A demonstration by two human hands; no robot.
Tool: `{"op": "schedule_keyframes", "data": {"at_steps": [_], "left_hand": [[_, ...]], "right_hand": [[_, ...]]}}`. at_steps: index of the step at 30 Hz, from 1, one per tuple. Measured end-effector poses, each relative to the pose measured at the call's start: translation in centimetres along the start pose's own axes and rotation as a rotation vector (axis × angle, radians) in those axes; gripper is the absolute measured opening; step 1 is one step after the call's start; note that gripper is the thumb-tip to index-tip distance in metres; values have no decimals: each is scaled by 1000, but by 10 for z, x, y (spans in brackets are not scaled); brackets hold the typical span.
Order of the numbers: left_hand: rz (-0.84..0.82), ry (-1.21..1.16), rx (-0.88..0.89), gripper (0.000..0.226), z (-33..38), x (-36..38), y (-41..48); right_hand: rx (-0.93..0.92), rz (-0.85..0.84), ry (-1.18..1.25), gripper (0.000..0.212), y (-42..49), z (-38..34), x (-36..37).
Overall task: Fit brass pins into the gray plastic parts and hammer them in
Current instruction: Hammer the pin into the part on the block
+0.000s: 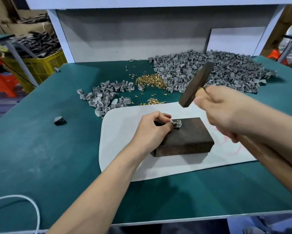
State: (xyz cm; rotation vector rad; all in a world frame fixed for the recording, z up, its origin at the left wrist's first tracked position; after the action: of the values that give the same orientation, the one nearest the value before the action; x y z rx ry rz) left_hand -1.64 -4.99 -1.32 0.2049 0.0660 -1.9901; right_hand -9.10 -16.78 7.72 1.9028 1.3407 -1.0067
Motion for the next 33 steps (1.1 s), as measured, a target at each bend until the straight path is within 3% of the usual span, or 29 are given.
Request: {"op": "schedule_keyframes", "data": {"at_steps": [4,8,12,16,26,29,33], "left_hand": [[-9,-17,7,13,-2,-1,1],[-27,-9,-4,12,-1,0,2],[-13,-5,3,14,-1,-1,0],[-15,23,9,13,1,-1,0],[-10,-4,2,14,0,-1,0],[-18,-8,-17,14,-3,-1,0],[-2,-13,-49,11,-4,-1,0]], "right_hand": [[33,-110,-121,29,-2,6,23],[7,43,5,31,4,5,-8],[57,-62,-111,32,-7,12,18],[31,29,-56,32,-3,9,7],[64,-70,-82,31,0,15,20],[88,2,175,30,15,29,11],[254,58,608,26,42,64,2]]}}
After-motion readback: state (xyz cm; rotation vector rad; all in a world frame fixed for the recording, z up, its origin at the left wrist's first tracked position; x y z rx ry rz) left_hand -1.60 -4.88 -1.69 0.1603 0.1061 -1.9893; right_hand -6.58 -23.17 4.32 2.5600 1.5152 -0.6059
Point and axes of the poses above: each hand's wrist, its own y-axis towards the middle knuckle, its own x-axis out of the palm, z = x × y, the point moved 7 cm from there along y, towards the middle knuckle, and after that the axes turned 2 degrees about z, right-handed, at the moved point
